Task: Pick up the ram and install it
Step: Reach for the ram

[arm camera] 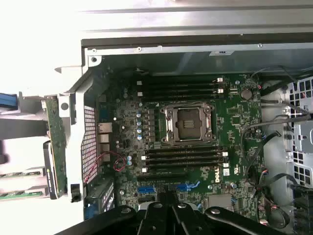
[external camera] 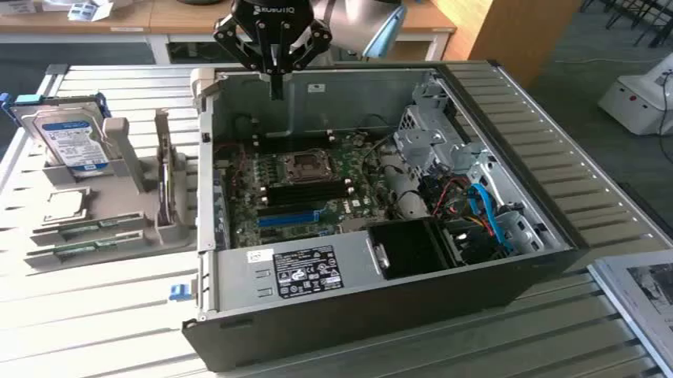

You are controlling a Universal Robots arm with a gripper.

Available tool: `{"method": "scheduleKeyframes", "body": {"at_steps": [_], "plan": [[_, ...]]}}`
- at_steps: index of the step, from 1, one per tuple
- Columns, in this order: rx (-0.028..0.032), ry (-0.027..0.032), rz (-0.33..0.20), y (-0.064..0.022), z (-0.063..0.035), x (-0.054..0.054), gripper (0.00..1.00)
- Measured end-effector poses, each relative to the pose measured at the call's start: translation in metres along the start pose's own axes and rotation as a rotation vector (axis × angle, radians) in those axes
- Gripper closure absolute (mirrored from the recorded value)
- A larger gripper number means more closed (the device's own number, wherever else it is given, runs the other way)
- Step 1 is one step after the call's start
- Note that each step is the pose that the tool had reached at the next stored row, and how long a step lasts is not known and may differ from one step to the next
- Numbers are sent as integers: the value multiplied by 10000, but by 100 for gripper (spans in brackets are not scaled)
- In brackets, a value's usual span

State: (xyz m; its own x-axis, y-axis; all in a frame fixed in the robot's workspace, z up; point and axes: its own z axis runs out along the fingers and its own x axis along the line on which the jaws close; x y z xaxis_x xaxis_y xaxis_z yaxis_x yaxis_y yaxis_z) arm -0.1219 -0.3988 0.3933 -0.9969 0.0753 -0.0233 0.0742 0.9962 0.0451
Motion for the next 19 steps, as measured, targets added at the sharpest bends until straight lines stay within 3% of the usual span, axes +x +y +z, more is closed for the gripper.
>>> {"method": "scheduleKeyframes", "body": {"at_steps": [19], "plan": [[0,-1,0,-6,-2,87,90]]}}
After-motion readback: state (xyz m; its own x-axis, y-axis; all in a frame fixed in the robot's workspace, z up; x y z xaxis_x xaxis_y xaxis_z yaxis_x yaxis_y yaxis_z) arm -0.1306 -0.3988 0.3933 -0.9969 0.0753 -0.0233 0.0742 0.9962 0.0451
